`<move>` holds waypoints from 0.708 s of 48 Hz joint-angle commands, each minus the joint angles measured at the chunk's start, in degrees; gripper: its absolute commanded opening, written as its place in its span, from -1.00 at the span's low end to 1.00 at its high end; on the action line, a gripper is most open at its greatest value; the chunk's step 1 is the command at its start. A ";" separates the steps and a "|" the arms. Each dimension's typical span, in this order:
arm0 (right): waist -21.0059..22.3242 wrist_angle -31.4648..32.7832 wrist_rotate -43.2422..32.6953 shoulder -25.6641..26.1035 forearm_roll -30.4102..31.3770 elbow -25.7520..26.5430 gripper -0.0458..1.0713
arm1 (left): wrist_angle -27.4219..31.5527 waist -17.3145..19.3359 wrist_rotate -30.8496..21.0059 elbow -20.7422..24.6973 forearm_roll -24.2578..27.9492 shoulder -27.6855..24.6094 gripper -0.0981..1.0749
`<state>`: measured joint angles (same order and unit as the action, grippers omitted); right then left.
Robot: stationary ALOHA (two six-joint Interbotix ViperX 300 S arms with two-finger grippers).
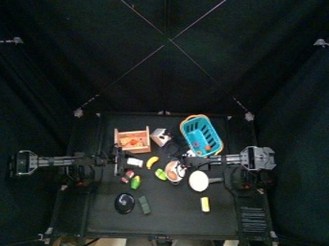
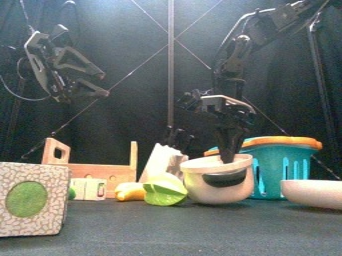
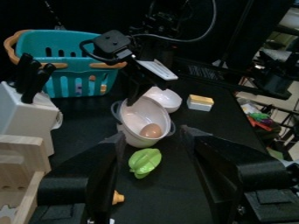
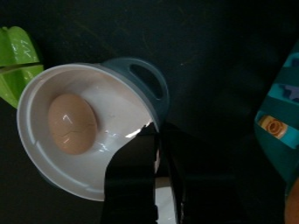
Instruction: Grab pot
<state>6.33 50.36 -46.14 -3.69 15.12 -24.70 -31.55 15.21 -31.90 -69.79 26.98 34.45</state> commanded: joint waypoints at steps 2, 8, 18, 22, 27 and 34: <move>-0.09 -0.18 -0.18 2.90 0.00 1.41 -0.33 | -0.26 0.09 0.09 0.62 -0.18 -0.09 0.70; -0.09 -0.09 -0.09 2.90 -0.44 1.41 -0.33 | -0.26 0.09 0.09 0.62 -0.18 -0.09 0.70; -0.09 0.00 0.00 2.99 -0.79 1.49 -0.33 | -0.26 0.18 0.09 0.62 -0.18 -0.09 0.70; -0.09 0.18 0.00 2.99 -0.79 1.76 -0.33 | -0.26 0.09 0.09 0.62 -0.44 -0.09 0.70; -0.09 0.97 0.00 2.99 -1.32 2.64 -0.33 | -0.26 0.09 0.09 0.62 -1.05 -0.09 0.70; 0.09 4.48 0.18 2.99 -3.08 4.22 -0.33 | -0.18 0.09 0.26 0.26 -0.88 -0.09 0.70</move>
<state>6.24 53.09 -45.97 -3.16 12.92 -22.59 -31.55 15.21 -31.90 -69.87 26.10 34.45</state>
